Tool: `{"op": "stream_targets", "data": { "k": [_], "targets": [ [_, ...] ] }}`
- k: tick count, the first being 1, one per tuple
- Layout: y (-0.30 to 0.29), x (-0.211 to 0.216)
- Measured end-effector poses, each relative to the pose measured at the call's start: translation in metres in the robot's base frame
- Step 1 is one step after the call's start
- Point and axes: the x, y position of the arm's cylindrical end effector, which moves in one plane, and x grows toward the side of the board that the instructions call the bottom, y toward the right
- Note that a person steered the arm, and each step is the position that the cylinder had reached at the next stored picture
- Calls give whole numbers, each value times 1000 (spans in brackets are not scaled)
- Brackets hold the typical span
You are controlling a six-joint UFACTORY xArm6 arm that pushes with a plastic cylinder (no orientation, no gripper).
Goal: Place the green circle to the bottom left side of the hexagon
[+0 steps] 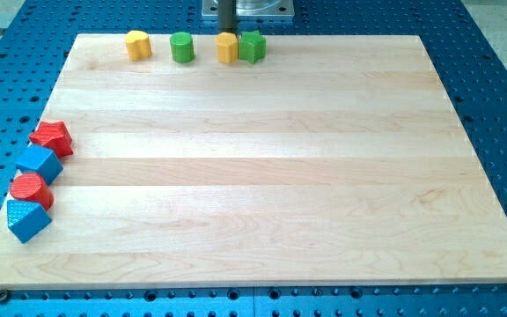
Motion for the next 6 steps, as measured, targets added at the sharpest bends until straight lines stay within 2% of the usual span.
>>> {"op": "stream_targets", "data": {
  "k": [1, 2, 3, 5, 6],
  "targets": [
    [-19, 1],
    [-29, 19],
    [-77, 16],
    [-114, 31],
    [-78, 61]
  ]
}}
